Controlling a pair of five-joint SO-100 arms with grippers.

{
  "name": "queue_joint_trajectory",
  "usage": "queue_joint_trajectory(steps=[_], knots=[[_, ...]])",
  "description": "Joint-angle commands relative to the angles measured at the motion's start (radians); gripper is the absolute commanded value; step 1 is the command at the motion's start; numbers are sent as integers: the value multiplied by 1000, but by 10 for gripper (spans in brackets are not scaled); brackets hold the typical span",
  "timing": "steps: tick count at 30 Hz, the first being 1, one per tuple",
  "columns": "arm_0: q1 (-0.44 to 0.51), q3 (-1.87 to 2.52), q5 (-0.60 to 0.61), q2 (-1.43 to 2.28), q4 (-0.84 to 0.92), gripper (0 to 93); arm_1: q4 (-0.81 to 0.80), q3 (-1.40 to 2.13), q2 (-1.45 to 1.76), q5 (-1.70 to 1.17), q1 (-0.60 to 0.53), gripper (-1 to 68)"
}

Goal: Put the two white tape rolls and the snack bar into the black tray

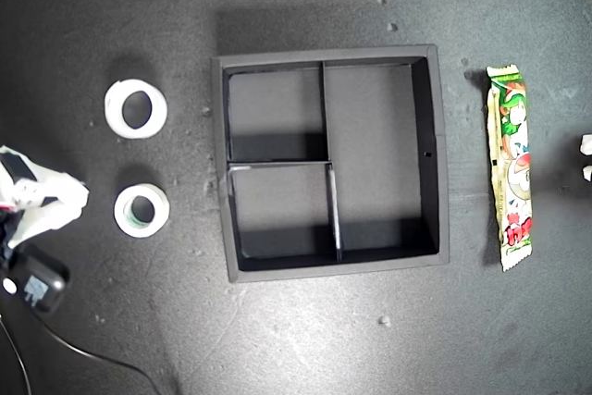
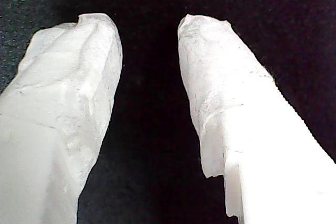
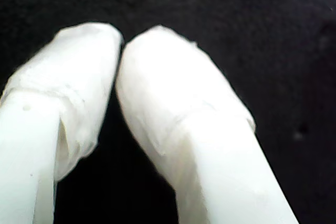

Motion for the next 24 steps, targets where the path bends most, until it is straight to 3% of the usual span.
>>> queue_joint_trajectory(steps=[1,3,8,11,14,19,21,22,24], knots=[[-38,61,-6,49,-11,6,2,12,-3,0,60,72],[-38,61,-25,49,-37,4,-3,12,-3,0,60,70],[-41,61,-219,49,-26,5,-21,12,-3,104,63,72],[-63,61,-236,49,-25,44,-21,12,-3,135,78,72],[-72,61,-247,49,-37,48,-35,12,-3,141,86,193],[-80,61,-193,51,-118,2,-51,12,-3,126,141,256],[-89,61,-183,51,-160,2,-84,12,-3,29,158,124],[-97,61,-178,51,-173,2,-80,12,-3,38,169,13],[-98,61,-149,51,-196,17,-66,12,-3,74,184,-3]])
